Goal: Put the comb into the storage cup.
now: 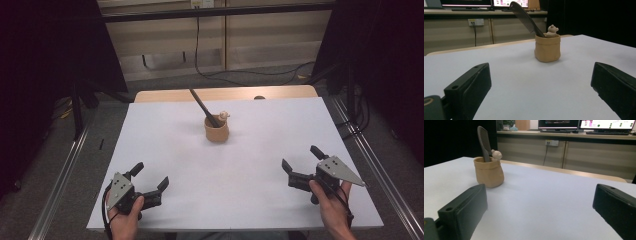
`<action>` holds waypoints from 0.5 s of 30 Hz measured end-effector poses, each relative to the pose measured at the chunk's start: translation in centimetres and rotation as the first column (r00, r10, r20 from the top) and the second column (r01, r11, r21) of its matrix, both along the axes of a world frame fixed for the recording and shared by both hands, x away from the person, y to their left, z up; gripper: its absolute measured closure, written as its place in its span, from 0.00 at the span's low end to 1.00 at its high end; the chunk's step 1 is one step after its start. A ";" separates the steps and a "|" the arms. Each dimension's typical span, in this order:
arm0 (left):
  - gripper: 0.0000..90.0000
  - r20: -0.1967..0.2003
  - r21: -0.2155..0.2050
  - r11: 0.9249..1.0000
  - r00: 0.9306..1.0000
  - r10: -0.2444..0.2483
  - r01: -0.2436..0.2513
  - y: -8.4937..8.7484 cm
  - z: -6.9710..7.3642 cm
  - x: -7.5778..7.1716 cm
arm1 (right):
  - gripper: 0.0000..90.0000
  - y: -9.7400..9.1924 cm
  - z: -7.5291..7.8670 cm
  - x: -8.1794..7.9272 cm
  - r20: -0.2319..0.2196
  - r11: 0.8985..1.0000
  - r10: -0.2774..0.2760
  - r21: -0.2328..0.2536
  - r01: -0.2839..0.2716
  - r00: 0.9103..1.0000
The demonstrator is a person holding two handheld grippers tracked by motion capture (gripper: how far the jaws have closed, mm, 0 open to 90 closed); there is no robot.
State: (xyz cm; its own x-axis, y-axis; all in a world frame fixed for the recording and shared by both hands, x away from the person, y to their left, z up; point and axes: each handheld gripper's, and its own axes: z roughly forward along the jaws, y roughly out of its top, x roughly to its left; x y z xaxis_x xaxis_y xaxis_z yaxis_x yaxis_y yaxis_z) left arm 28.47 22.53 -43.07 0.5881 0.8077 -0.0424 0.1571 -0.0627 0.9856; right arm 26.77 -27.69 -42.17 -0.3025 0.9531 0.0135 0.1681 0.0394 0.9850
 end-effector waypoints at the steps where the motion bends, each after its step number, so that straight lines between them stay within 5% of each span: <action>1: 0.03 0.000 0.000 1.000 1.000 0.000 0.000 0.0 0.0 0.0 | 0.00 0.0 0.0 0.0 0.000 1.000 0.000 0.000 0.000 1.000; 15: 0.04 -0.010 0.017 1.000 1.000 0.021 -0.021 -0.1 -0.1 -0.3 | 0.00 -1.8 -0.5 -2.2 -0.021 0.998 -0.059 0.023 0.060 0.998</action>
State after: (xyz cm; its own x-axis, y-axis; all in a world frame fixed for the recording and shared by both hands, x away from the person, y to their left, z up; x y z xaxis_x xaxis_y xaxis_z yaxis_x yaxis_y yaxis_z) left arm 28.19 22.46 -43.20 0.5709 0.8203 -0.0344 0.1684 -0.0761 0.9828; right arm 24.61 -29.48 -42.66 -0.2447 0.9687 0.0422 0.1898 0.0052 0.9818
